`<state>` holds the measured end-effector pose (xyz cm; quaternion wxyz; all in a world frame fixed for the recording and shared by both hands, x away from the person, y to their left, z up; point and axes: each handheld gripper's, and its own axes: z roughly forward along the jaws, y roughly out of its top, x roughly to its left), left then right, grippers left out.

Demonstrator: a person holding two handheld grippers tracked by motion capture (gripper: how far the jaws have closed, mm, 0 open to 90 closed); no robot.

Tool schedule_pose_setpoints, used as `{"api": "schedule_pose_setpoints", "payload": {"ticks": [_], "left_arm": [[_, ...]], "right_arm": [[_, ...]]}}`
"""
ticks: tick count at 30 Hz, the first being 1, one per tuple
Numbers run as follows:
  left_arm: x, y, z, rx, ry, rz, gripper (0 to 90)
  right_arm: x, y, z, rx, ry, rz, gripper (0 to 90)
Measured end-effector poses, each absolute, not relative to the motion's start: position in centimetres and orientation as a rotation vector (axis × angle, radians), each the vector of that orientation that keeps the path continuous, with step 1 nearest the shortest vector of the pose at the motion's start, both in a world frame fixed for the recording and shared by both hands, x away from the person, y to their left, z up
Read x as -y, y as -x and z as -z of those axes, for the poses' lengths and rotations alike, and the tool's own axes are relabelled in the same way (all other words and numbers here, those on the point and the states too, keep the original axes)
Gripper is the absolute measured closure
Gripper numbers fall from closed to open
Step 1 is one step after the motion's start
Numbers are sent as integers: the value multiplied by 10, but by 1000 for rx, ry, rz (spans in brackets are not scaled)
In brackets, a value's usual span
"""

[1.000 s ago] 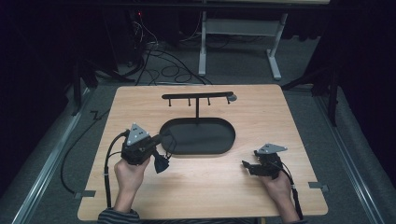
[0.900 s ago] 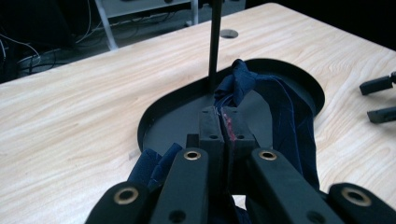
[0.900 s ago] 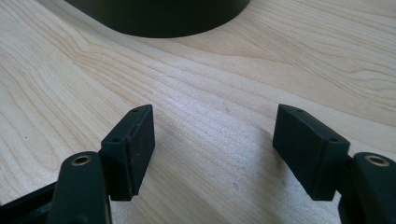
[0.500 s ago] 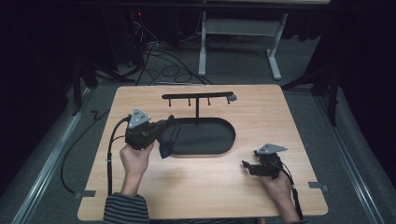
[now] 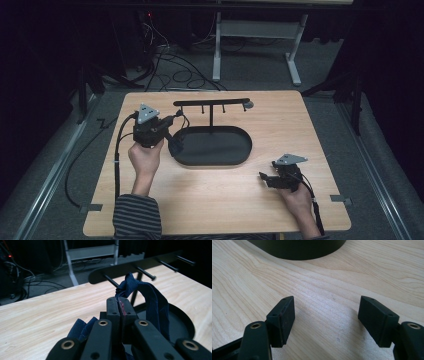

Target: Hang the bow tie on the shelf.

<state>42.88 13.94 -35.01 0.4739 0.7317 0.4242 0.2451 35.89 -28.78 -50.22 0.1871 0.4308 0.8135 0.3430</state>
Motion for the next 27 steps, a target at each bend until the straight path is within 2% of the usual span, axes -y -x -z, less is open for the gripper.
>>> {"api": "schedule_pose_setpoints", "payload": {"ticks": [27], "left_arm": [[-125,-461,357,-1136,-1792,-648,873]], "right_arm": [[289,-359,502,-2289,-1219,-975,313]]}}
